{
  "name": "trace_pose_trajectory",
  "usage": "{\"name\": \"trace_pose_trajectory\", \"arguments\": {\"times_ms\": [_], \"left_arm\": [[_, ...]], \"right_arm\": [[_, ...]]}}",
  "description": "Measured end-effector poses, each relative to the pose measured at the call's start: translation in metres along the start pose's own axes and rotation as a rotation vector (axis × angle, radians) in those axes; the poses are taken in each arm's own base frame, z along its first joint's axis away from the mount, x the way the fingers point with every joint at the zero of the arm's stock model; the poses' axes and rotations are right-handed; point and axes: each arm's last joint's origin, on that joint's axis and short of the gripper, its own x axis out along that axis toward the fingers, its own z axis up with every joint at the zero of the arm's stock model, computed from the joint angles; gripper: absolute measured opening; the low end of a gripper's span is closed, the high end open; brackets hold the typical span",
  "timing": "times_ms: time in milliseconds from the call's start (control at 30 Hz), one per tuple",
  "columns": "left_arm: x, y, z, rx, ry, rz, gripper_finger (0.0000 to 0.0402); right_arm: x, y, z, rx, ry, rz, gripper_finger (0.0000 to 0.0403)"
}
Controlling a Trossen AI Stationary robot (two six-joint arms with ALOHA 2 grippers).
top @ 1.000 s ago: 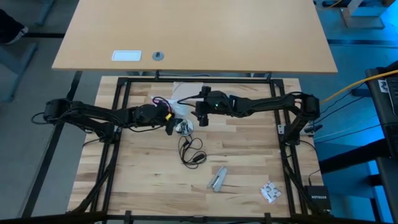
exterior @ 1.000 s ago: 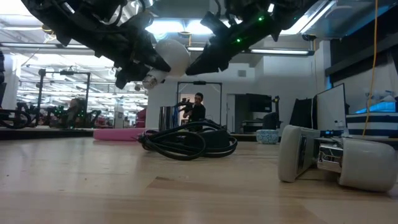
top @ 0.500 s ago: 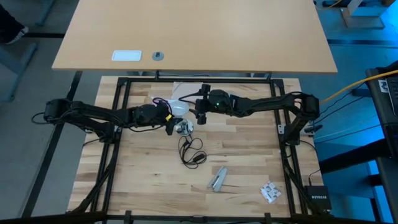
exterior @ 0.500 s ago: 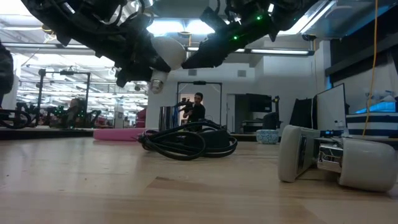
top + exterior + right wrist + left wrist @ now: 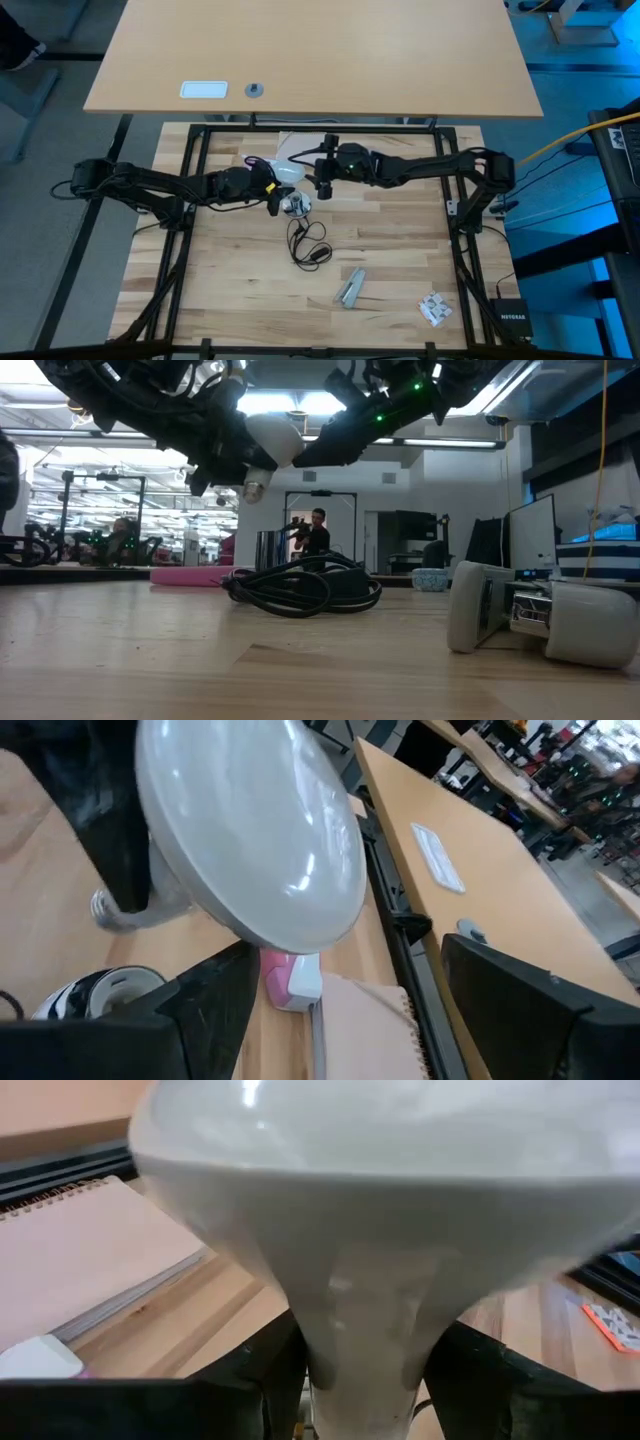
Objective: Screw lightbulb
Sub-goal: Insert light bulb into the lamp
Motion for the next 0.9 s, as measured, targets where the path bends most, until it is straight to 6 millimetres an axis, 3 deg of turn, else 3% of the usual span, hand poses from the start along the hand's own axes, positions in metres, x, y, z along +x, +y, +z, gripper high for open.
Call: {"name": "trace_pose_trajectory", "arguments": {"times_ms": [200, 400, 667, 900], "left_arm": [[0.0, 0.0, 0.0, 0.001, -0.001, -0.001, 0.0169], [0.0, 0.0, 0.0, 0.003, 0.0, 0.0, 0.0169], [0.0, 0.0, 0.0, 0.026, -0.004, -0.001, 0.0169], [0.0, 0.0, 0.001, 0.052, -0.01, -0.004, 0.0169]], "right_arm": [[-0.019, -0.009, 0.008, -0.035, 0.038, -0.008, 0.0317], [-0.051, -0.022, 0.022, -0.044, 0.035, 0.006, 0.0317], [-0.135, -0.048, 0.043, -0.066, 0.029, -0.002, 0.0317], [-0.204, -0.055, 0.036, -0.02, 0.093, 0.075, 0.0317]]}}
